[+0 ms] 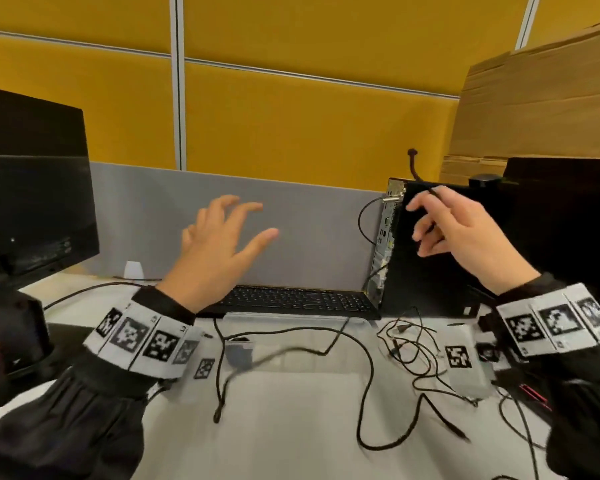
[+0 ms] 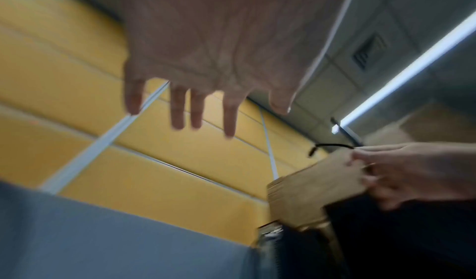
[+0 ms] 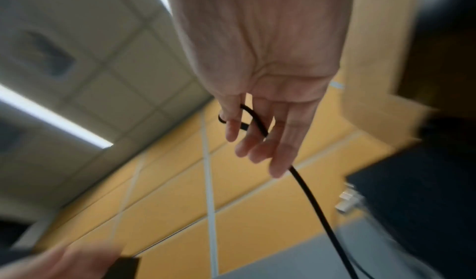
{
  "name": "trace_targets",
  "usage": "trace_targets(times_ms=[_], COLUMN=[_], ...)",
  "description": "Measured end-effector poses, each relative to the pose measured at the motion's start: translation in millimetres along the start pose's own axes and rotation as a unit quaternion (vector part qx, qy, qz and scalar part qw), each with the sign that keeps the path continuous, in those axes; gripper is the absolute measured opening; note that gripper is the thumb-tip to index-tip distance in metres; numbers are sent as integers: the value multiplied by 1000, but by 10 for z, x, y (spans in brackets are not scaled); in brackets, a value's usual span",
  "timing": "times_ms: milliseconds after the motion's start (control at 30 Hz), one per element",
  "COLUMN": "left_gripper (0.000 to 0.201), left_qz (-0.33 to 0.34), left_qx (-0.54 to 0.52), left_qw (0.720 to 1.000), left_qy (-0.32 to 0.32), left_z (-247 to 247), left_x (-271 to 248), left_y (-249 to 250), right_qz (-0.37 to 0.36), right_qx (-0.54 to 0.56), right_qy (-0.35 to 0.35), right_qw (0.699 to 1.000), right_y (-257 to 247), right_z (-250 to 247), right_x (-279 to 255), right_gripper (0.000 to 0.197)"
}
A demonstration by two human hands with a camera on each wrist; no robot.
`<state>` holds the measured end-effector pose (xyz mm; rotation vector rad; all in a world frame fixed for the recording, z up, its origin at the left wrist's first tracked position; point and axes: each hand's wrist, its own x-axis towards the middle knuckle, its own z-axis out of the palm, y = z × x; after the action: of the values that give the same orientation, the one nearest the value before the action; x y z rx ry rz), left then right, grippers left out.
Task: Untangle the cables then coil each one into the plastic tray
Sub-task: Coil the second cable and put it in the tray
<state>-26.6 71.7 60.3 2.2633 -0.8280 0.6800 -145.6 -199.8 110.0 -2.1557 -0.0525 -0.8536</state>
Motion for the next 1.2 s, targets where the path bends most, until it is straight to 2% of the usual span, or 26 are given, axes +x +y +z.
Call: trace_targets(times_ms=[67, 100, 167, 200, 267, 300, 367, 400, 467, 533, 567, 633, 667, 700, 733, 767, 800, 867, 933, 967, 1000, 1033, 1067, 1100, 1133, 1200], left_gripper=[76, 79, 79, 74, 46, 30, 26, 29, 29, 25, 25, 31, 34, 36, 35, 33, 30, 26, 26, 26, 26, 25, 26, 28, 32, 41], left_qz=[95, 128, 151, 149, 152, 152, 113, 85, 31, -25, -51, -76, -75, -67, -62, -62, -66, -55, 7, 28, 32, 24, 11, 0, -12, -23], left_qx=[-58, -56, -20, 4, 19, -28, -206, -285, -435, -582, -645, -731, -754, -766, -765, -747, -710, -569, -346, -238, -165, -147, -181, -248, -320, -425], left_qw=[993, 989, 987, 988, 988, 988, 965, 945, 889, 801, 752, 673, 650, 638, 641, 662, 699, 815, 934, 969, 986, 989, 981, 961, 930, 870], left_qy=[45, 54, 52, 44, 8, -26, -118, -135, -140, -139, -127, -82, -57, -35, -10, 19, 49, 96, 91, 60, 22, -16, -62, -120, -180, -248], left_z=[76, 110, 167, 182, 162, 152, 140, 131, 91, 60, 43, 18, 21, 28, 54, 87, 121, 175, 222, 231, 231, 219, 200, 180, 163, 152], left_x=[14, 16, 21, 23, 17, 10, -23, -36, -40, -32, -23, -6, 1, 14, 27, 36, 42, 35, 14, 5, 4, 2, -11, -31, -56, -93], left_y=[214, 309, 404, 407, 357, 326, 290, 270, 232, 213, 220, 239, 227, 232, 207, 183, 152, 88, 9, -20, -38, -34, -6, 53, 122, 242], right_qz=[-87, -118, -156, -164, -182, -188, -174, -142, -37, 56, 73, 58, 35, 5, -25, -51, -68, -100, -140, -160, -179, -199, -220, -235, -240, -226], right_qx=[-74, -90, -98, -101, -118, -129, -122, -88, 45, 172, 191, 140, 80, 17, -30, -59, -76, -98, -113, -121, -127, -129, -125, -116, -103, -89], right_qy=[-34, -79, -180, -206, -191, -158, -103, -99, -147, -206, -215, -207, -204, -214, -242, -279, -311, -338, -303, -258, -193, -117, -42, 20, 66, 118], right_qw=[993, 986, 966, 959, 957, 961, 972, 981, 987, 962, 955, 966, 975, 977, 969, 957, 945, 931, 936, 945, 956, 964, 967, 965, 963, 963], right_y=[-128, -168, -206, -222, -185, -142, -30, 38, 157, 232, 271, 306, 295, 251, 214, 156, 90, -41, -137, -147, -141, -126, -96, -71, -42, 29], right_z=[217, 343, 553, 618, 674, 682, 699, 721, 805, 912, 975, 1123, 1217, 1289, 1376, 1446, 1493, 1477, 1362, 1295, 1229, 1169, 1128, 1105, 1107, 1155], right_x=[-25, -65, -149, -184, -195, -175, -124, -95, -76, -108, -118, -133, -151, -178, -212, -255, -297, -358, -367, -356, -341, -321, -299, -282, -267, -243], right_gripper=[26, 27, 31, 33, 34, 32, 29, 30, 31, 29, 28, 27, 27, 27, 27, 28, 28, 26, 21, 19, 19, 18, 18, 17, 16, 18])
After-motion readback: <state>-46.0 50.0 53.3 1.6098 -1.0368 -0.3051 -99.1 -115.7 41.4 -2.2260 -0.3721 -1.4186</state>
